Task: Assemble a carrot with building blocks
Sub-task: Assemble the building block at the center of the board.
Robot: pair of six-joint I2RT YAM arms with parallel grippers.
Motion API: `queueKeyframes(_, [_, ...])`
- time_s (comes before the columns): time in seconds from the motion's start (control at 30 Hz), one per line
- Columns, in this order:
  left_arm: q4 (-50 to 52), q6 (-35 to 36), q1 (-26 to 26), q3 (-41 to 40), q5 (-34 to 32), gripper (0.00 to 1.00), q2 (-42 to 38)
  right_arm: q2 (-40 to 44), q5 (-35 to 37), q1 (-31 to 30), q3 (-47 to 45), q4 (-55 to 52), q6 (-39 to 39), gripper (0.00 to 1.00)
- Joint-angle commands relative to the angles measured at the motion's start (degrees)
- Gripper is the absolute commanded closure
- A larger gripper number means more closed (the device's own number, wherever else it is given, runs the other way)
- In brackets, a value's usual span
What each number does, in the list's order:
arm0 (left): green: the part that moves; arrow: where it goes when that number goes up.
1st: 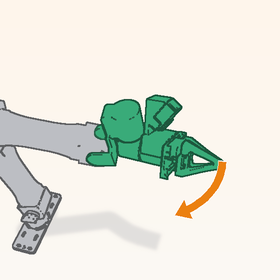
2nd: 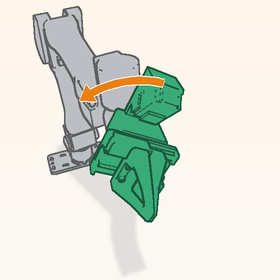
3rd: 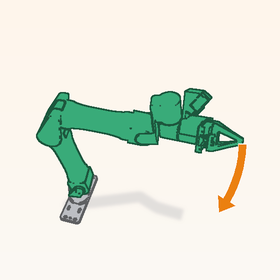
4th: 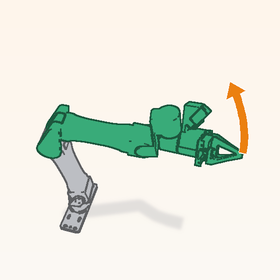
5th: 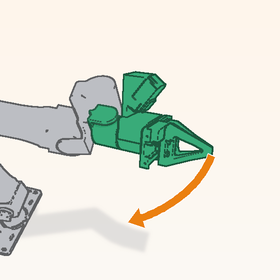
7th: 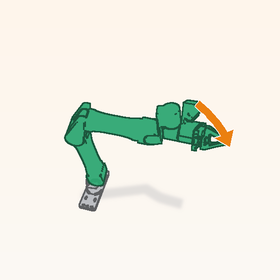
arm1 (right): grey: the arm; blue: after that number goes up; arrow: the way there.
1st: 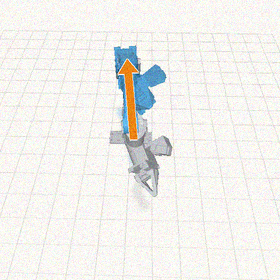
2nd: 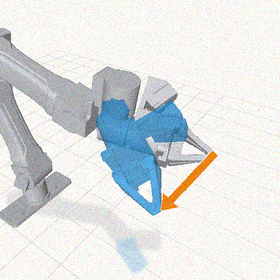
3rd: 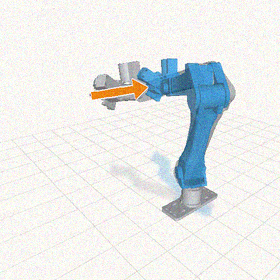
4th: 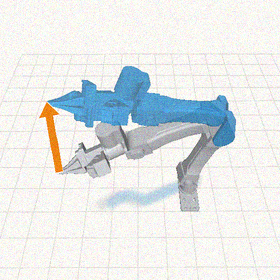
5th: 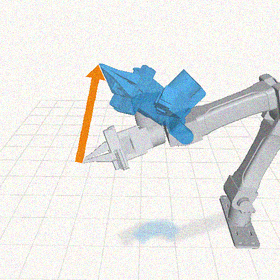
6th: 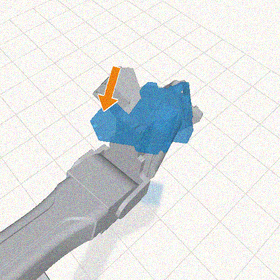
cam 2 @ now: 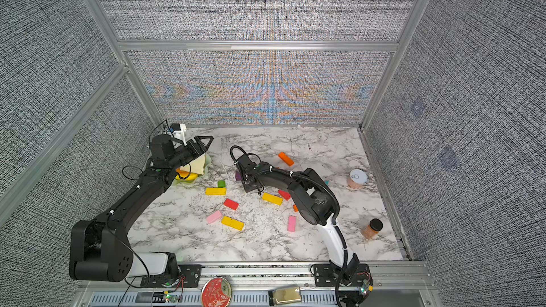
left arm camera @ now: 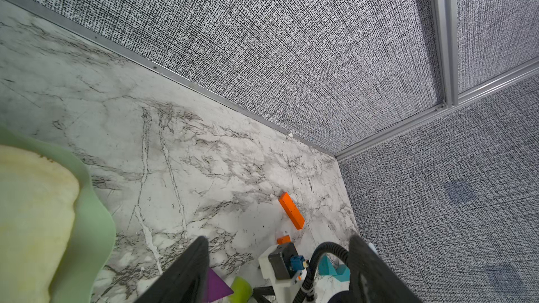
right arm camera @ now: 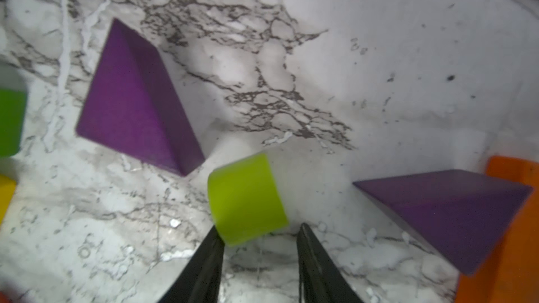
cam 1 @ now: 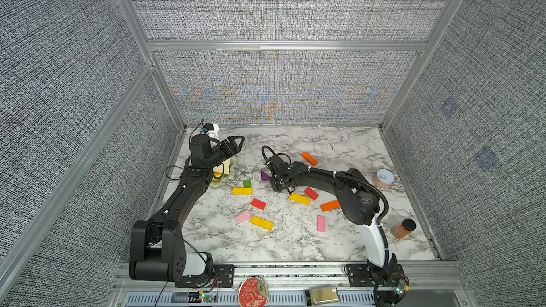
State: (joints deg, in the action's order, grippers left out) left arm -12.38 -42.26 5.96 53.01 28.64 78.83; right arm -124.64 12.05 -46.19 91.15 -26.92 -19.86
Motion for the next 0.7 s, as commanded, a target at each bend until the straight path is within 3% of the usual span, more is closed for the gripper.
queueKeyframes(0.0, [-1.6,0.1,0.1,0.0,0.7,0.23,-0.2,0.2,0.7,0.2,0.1,-2.3,-1.1,0.58])
queueKeyframes(0.67, [-1.8,-0.1,0.1,0.0,0.8,0.24,0.0,-1.0,-3.7,0.8,1.0,0.7,7.7,0.66])
